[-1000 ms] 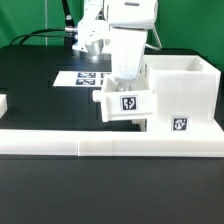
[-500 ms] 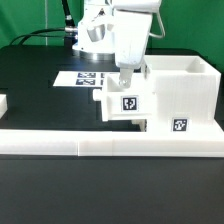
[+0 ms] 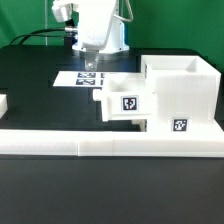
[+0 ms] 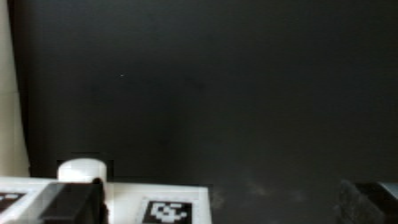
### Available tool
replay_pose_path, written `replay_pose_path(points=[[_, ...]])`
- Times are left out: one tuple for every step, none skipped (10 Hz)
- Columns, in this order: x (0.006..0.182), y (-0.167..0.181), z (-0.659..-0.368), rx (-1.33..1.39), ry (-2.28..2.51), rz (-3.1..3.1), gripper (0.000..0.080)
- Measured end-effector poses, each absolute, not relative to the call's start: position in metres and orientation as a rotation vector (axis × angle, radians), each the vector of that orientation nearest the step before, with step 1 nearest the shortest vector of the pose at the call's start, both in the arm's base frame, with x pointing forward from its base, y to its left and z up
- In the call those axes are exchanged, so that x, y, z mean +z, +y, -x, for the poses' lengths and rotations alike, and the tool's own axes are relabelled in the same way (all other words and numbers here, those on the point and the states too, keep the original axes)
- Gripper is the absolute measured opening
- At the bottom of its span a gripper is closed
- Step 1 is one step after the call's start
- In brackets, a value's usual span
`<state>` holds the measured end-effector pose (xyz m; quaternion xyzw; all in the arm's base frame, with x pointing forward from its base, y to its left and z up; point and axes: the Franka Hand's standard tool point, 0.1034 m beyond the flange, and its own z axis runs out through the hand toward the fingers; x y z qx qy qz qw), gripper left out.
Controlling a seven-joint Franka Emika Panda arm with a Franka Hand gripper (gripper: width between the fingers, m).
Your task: Assemble drawer
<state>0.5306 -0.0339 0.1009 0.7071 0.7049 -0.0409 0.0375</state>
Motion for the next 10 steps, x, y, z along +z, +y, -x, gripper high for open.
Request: replay_pose_path(points=[[0.101,-0.035,-0.531,-0.117,2.183,-2.163,0.0649],[0.1,-0.036,-0.53,-0.118,2.18,-2.167,0.0649],[0.1,-0.04,-0.53,-0.102,2.216,-2.158,0.0649],[0.097,-0.049,-0.529,-0.053,2.25,-2.186,0.0649],[0.09,-0.056,-0.532,-0.027,2.286,-2.188,0.0649],[0.084,-0.061,-0.537,0.019,2.328,-2.184,0.0649],[0.08,-0.066,-0.541,0.057,2.355,-2.187,0.0649],[0.074,-0.072,-0.542,0.095,2.374,-2.216,0.0649],[0.068,-0.073,-0.542,0.101,2.369,-2.236,0.0649],[0.066,-0.067,-0.542,0.099,2.366,-2.247,0.0649]])
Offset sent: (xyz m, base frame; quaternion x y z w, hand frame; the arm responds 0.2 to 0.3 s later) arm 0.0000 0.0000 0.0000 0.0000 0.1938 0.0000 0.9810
